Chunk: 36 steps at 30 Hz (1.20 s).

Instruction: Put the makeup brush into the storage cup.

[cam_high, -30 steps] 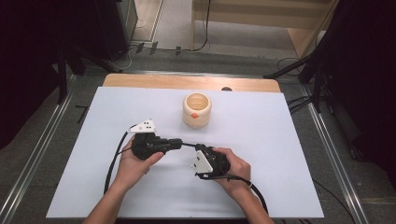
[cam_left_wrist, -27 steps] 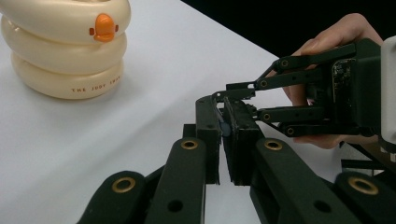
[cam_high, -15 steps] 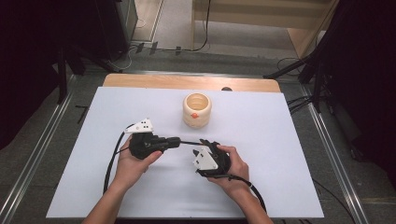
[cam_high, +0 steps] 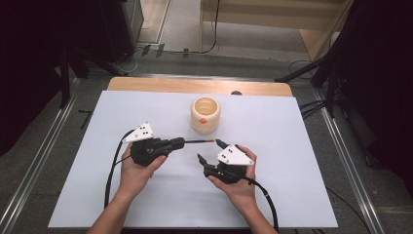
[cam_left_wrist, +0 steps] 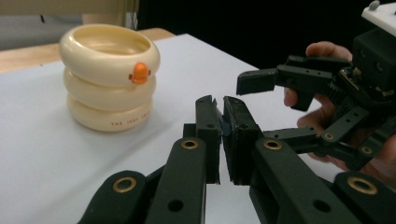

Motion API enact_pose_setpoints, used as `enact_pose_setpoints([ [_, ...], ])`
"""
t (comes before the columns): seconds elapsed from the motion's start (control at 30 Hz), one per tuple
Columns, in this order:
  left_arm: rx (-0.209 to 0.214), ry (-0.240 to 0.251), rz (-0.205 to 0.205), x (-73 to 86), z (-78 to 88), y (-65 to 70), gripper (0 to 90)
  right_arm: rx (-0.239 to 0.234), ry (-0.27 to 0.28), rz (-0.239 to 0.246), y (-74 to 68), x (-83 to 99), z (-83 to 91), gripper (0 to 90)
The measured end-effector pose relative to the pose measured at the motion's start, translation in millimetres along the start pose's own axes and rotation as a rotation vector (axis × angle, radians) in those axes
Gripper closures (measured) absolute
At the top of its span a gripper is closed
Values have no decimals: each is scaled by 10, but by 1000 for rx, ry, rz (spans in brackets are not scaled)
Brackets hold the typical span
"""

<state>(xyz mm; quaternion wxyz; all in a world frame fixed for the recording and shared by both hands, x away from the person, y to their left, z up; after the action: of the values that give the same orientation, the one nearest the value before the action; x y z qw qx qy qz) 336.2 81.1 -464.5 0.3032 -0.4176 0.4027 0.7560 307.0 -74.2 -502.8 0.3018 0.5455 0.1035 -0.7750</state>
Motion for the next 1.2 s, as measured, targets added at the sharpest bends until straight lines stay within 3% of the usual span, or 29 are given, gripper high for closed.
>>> enact_pose_setpoints([
  [0.2,-14,59,-16,-47,45,-1,860,-29,73,-174,-42,-99,67,183],
  [0.3,-12,69,-23,-47,43,12,860,-61,94,-311,-31,-99,78,154],
  [0.4,-8,75,-22,-35,16,34,860,-93,90,-414,-13,-74,66,113],
  [0.5,-3,81,-22,-24,-9,56,860,-104,76,-466,-10,-62,54,32],
  [0.63,-12,97,-35,-12,-42,78,860,-141,90,-553,-43,-96,63,0],
  [0.9,-19,148,-32,1,-63,125,860,-217,127,-793,-17,-82,85,0],
  [1.1,-19,159,-45,55,-127,186,860,-253,149,-904,21,-89,102,28],
  [1.2,-15,163,-48,74,-156,223,860,-252,148,-958,60,-61,94,100],
])
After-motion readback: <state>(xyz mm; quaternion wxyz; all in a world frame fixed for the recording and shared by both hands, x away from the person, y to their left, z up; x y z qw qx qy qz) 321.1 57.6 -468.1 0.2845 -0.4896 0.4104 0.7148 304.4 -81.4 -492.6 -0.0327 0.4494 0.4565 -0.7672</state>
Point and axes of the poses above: each handheld gripper's, and its own axes: z roughly backward along the jaws, x roughly out of its underside, y roughly to its right, the point moved 8 cm from there along -z, roughly forward along the jaws, and after that the axes turned 8 degrees about z, right-handed, at the moved point
